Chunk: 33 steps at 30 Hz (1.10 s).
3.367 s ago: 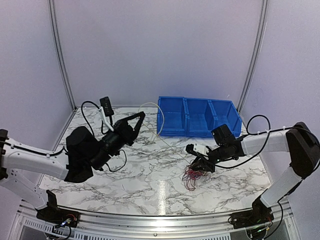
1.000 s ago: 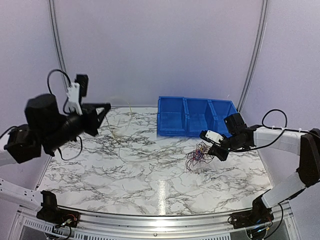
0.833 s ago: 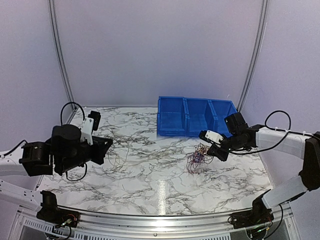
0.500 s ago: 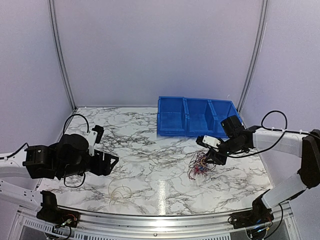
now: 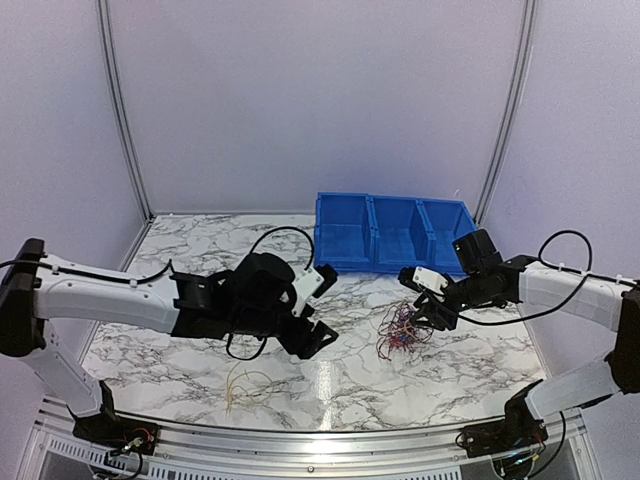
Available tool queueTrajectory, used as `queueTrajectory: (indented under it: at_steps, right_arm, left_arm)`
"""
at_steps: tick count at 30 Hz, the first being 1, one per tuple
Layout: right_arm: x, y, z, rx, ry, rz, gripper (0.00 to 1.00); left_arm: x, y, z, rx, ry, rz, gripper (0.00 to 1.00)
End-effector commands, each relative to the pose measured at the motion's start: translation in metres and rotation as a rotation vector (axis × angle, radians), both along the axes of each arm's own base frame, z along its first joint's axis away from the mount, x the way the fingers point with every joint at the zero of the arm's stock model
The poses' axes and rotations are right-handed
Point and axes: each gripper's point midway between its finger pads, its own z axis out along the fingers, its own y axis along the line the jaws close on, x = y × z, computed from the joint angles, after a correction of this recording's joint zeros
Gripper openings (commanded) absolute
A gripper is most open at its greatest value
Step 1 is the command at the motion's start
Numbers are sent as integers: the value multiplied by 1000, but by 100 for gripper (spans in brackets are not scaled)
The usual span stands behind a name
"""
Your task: Untangle the cables
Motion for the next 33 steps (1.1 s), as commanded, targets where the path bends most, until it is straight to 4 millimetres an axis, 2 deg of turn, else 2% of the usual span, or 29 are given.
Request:
queueTrajectory:
  at_steps: [1, 4, 7, 12, 15, 23, 26, 27, 29, 31, 33]
  right_arm:
    - [7, 2, 11, 70, -8, -15, 45]
    - [4, 2, 8, 76, 0, -13, 46]
    - [5, 0, 6, 73, 10, -22, 46]
    - [10, -4, 5, 66, 8, -47, 46]
    - [11, -5, 6, 67, 6, -56, 46]
    - [14, -7, 6, 69, 9, -75, 47]
    - [19, -8, 6, 75, 14, -102, 47]
    - [22, -9, 6, 75, 16, -119, 49]
    - [29, -8, 5, 82, 29, -149, 58]
    - [36, -4, -4, 84, 76, -166, 64]
    - [42, 0, -10, 85, 121, -172, 73]
  left_arm:
    - [14, -61, 9, -57, -186, -189, 80]
    - [33, -77, -19, 54, -294, -206, 81]
    - [40, -96, -38, 99, -335, -256, 80]
    - [38, -129, -45, 84, -365, -317, 78]
    - [39, -141, -54, 93, -374, -335, 75]
    - [43, -150, -72, 134, -396, -358, 36]
    - [44, -146, -73, 150, -401, -359, 27]
    - [44, -145, -73, 154, -406, -358, 23]
    - [44, -142, -74, 165, -410, -352, 13]
    - [44, -140, -72, 162, -412, -348, 4]
    - [42, -138, -69, 152, -412, -349, 0]
